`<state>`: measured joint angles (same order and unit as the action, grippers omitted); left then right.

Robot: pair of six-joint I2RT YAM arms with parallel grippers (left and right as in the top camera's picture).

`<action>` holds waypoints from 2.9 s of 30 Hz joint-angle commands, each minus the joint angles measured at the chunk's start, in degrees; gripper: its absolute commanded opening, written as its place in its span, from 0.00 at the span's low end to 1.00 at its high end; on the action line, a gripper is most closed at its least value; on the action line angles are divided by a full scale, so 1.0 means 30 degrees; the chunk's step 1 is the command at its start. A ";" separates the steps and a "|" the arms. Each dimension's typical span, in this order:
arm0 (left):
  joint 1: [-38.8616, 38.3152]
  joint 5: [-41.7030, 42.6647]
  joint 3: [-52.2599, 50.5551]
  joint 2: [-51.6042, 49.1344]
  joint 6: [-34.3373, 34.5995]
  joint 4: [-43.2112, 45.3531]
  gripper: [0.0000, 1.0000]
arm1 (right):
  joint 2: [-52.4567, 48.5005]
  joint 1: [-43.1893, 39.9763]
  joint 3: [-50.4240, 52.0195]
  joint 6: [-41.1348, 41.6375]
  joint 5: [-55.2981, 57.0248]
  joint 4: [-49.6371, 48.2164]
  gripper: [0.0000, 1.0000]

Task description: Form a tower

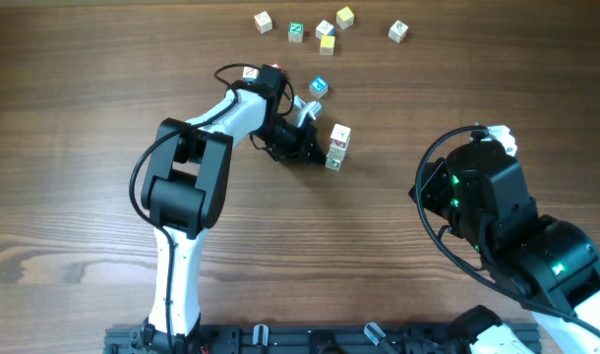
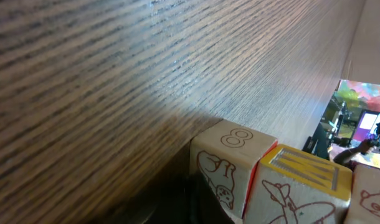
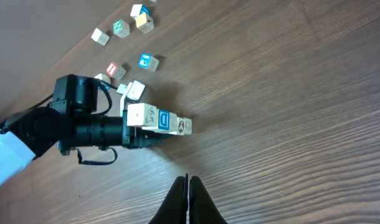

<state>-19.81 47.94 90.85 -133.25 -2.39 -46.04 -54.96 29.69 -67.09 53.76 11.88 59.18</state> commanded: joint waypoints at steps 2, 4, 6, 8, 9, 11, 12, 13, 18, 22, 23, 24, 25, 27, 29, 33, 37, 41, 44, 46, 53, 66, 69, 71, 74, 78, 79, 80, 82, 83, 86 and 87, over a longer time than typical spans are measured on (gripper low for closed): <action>-0.0109 -0.1355 -0.0539 -0.0277 0.0109 -0.0364 0.04 | 0.0058 -0.0044 0.0015 0.0153 0.0408 0.0007 0.04; -0.0109 -0.1348 -0.0539 -0.0277 0.0109 -0.0401 0.04 | 0.0058 -0.0044 0.0015 0.0153 0.0408 0.0007 0.04; -0.0109 -0.1348 -0.0539 -0.0277 0.0109 -0.0452 0.04 | 0.0058 -0.0044 0.0015 0.0153 0.0408 0.0015 0.04; -0.0109 -0.1348 -0.0539 -0.0277 0.0109 -0.0539 0.04 | 0.0058 -0.0044 0.0015 0.0153 0.0408 0.0015 0.04; -0.0109 -0.1341 -0.0539 -0.0277 0.0109 -0.0539 0.04 | 0.0058 -0.0044 0.0015 0.0153 0.0408 0.0015 0.04; -0.0109 -0.1341 -0.0539 -0.0277 0.0117 -0.0546 0.04 | 0.0051 -0.0044 0.0015 0.0153 0.0408 0.0015 0.04; -0.0109 -0.1333 -0.0539 -0.0277 0.0117 -0.0612 0.04 | 0.0058 -0.0044 0.0015 0.0153 0.0408 0.0007 0.04; -0.0109 -0.1333 -0.0539 -0.0277 0.0117 -0.0721 0.04 | 0.0051 -0.0044 0.0015 0.0160 0.0408 0.0015 0.04; -0.0131 -0.1122 -0.0539 -0.0277 0.0117 -0.0758 0.04 | 0.0058 -0.0044 0.0015 0.0160 0.0415 0.0015 0.04; -0.0488 -0.1122 -0.0539 -0.0277 0.0109 -0.0750 0.04 | 0.0058 -0.0044 0.0015 0.0153 0.0408 0.0022 0.04; -0.0692 -0.1129 -0.0539 -0.0277 0.0109 -0.0750 0.04 | 0.0058 -0.0044 0.0015 0.0153 0.0408 0.0015 0.04; -0.0831 -0.1137 -0.0539 -0.0277 0.0109 -0.0750 0.04 | 0.0058 -0.0044 0.0015 0.0146 0.0408 0.0022 0.04; -0.0925 -0.1144 -0.0539 -0.0277 0.0109 -0.0743 0.04 | 0.0058 -0.0044 0.0015 0.0146 0.0408 0.0029 0.04; -0.0954 -0.1231 -0.0539 -0.0277 0.0102 -0.0743 0.04 | 0.0058 -0.0044 0.0015 0.0146 0.0408 0.0095 0.04; -0.0838 -0.1370 -0.0539 -0.0277 0.0102 -0.0750 0.04 | 0.0058 -0.0044 0.0015 0.0146 0.0408 0.0168 0.04; -0.0335 -0.1370 -0.0539 -0.0277 0.0102 -0.0750 0.04 | 0.0051 -0.0044 0.0015 0.0138 0.0408 0.0175 0.05; 0.0510 -0.1508 -0.0539 -0.0277 0.0109 -0.0809 0.04 | 0.0051 -0.0044 0.0015 0.0131 0.0408 0.0168 0.04; 0.1399 -0.1501 -0.0539 -0.0270 0.0117 -0.0794 0.04 | 0.0015 -0.0044 0.0015 0.0138 0.0415 -0.0051 0.04; 0.1807 -0.1501 -0.0539 -0.0270 0.0117 -0.0736 0.04 | -0.0328 -0.0051 0.0015 0.0131 0.0291 -0.0357 0.05; 0.1982 -0.1494 -0.0532 -0.0262 0.0124 -0.0663 0.04 | -0.1027 -0.0197 0.0015 0.0095 -0.0117 -0.0248 0.05; 0.2368 -0.1501 -0.0532 -0.0080 0.1304 -0.0510 0.04 | -0.4889 -0.4619 -0.0029 -0.0765 -0.5158 -0.0015 0.05; 0.1464 -0.9916 -0.0532 0.6142 0.8626 -0.0627 0.04 | -1.6553 -0.7417 -0.5166 -1.0790 -0.6936 0.2397 0.05; -0.0051 -1.2473 -0.0532 0.6761 1.1038 -0.0758 0.04 | -1.9190 -0.7410 -0.6127 -1.1533 -0.6849 0.1450 0.04; -0.0823 -1.3311 -0.0532 0.6761 1.2160 -0.0903 0.04 | -1.9693 -0.7402 -0.6390 -1.1628 -0.6856 0.0532 0.05; -0.2397 -1.6422 -0.0532 0.6761 1.4702 -0.0918 0.04 | -1.9693 -0.7388 -0.6390 -1.1344 -0.7257 -0.0546 0.05; -0.3111 -1.7595 -0.0532 0.6761 1.5671 -0.1071 0.04 | -1.9700 -0.7388 -0.6390 -1.1489 -0.8182 -0.1537 0.05; -0.3104 -1.7595 -0.0532 0.6761 1.5664 -0.1377 0.04 | -1.9700 -0.7388 -0.6390 -1.2050 -0.8153 -0.1523 0.05; -0.3089 -1.7588 -0.0532 0.6761 1.5584 -0.1668 0.04 | -1.9700 -0.7388 -0.6390 -1.2925 -0.8153 -0.1523 0.05; -0.3096 -1.7573 -0.0532 0.6761 1.4542 -0.2514 0.04 | -1.9700 -0.7351 -0.6390 -1.5482 -0.8153 -0.1574 0.05; -0.3111 -1.7493 -0.0532 0.6761 1.4134 -0.2783 0.04 | -1.9700 -0.7351 -0.6390 -1.5832 -0.8153 -0.1654 0.05; -0.3111 -1.6939 -0.0532 0.6761 1.3435 -0.2980 0.04 | -1.9700 -0.6951 -0.6390 -1.6109 -0.8553 -0.1785 0.05; -0.3096 -1.6954 -0.0532 0.6761 1.3508 -0.2958 0.04 | -1.9700 -0.6783 -0.6390 -1.5577 -0.9085 -0.1865 0.05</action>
<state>-29.26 -3.14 89.38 -113.36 40.16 -54.72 -114.13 7.70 -84.90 7.97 -11.73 54.13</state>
